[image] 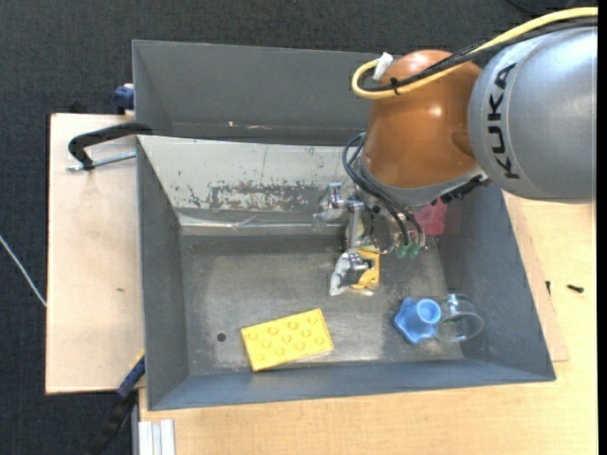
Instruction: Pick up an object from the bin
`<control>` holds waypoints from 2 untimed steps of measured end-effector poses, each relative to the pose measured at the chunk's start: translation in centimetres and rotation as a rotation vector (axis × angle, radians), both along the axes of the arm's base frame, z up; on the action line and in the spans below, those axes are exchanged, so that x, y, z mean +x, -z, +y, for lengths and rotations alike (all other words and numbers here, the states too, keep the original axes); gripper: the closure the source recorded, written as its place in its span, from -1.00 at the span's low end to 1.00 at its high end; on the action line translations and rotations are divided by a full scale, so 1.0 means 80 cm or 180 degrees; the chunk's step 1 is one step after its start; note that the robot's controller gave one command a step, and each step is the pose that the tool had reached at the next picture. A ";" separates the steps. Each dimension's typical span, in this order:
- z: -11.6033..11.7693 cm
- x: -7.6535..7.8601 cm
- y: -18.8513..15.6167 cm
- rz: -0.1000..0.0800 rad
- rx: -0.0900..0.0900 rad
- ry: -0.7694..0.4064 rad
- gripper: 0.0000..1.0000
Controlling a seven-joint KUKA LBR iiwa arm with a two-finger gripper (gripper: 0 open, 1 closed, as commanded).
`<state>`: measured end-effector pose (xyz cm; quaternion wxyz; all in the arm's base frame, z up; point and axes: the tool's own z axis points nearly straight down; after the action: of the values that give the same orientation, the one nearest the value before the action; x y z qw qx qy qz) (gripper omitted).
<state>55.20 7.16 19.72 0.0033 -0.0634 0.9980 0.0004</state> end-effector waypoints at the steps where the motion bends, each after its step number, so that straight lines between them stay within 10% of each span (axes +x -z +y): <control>1: 0.003 0.002 0.020 -0.0003 0.0002 -0.0083 -1.00; 2: 0.001 -0.007 0.067 0.0036 -0.0004 -0.0291 -1.00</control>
Offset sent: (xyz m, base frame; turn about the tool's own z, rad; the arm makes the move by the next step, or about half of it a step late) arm -0.0101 0.0036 -0.0382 -0.1817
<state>54.61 7.24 14.38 -0.0024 -0.1089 0.9940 0.0003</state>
